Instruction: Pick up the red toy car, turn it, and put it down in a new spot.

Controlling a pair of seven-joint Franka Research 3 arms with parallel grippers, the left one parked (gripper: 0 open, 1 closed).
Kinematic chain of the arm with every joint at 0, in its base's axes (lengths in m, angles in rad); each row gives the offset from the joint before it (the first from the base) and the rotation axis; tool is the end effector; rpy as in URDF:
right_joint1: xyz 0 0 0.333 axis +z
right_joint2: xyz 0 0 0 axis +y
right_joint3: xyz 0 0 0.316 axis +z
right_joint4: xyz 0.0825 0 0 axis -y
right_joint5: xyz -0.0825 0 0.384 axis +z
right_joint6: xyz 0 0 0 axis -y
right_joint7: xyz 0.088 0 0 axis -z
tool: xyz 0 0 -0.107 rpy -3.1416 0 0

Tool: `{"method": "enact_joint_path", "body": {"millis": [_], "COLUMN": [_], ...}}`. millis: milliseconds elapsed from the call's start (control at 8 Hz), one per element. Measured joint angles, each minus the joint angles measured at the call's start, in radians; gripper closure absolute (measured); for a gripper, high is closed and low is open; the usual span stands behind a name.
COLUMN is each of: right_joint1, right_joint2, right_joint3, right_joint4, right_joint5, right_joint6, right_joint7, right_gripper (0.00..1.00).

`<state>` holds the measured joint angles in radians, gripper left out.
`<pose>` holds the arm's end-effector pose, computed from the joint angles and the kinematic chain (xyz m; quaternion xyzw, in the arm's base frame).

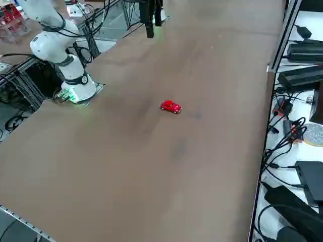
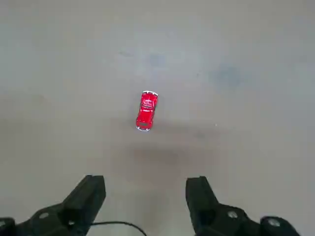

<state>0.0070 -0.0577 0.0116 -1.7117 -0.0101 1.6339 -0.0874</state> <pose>0.5394 0.0092 0.5948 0.9985 0.0533 -0.0102 0.0050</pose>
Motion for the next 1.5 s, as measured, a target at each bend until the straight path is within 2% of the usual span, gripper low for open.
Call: {"method": "enact_joint_path", "body": {"millis": [875,1500], "right_joint1": [-0.004,-0.011], "right_joint2": [0.004,0.036], "right_joint3": [-0.015,-0.017], "right_joint4": [0.003,0.02], "right_joint5": [0.031,0.03], "right_joint6": [-0.055,-0.129], "right_joint7": [0.0,0.022], "right_gripper": [0.0,0.0]}}
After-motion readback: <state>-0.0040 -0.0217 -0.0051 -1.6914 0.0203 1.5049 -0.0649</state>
